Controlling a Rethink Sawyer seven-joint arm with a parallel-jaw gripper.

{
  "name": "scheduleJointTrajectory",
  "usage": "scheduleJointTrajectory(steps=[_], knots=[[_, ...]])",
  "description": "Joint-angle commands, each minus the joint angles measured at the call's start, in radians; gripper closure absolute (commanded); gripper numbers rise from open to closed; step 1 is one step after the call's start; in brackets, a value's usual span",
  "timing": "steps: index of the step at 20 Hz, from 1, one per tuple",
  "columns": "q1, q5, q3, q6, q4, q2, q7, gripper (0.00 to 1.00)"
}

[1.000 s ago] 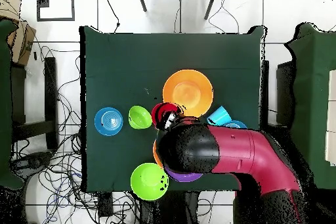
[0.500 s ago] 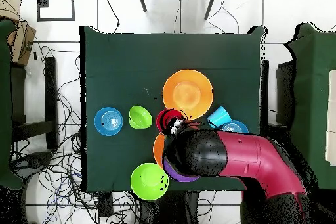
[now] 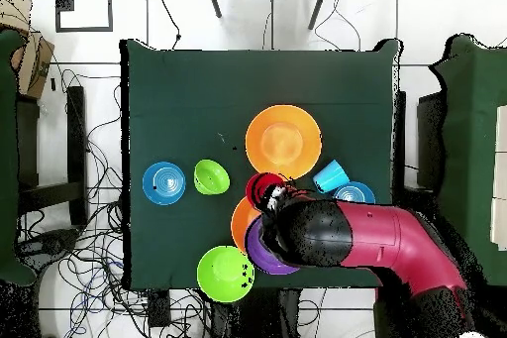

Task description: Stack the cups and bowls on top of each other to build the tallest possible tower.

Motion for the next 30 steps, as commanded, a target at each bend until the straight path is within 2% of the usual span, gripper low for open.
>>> scheduleJointTrajectory(steps=[1,12,21,30], knots=[[-0.007,-0.101,0.061,-0.062,0.056,0.066,-0.17,1.0],[0.002,-0.112,0.06,-0.057,0.048,0.067,-0.146,1.0],[-0.036,-0.115,0.083,-0.064,0.063,0.066,-0.172,1.0],[-0.034,-0.142,0.084,-0.08,0.067,0.08,-0.148,1.0]])
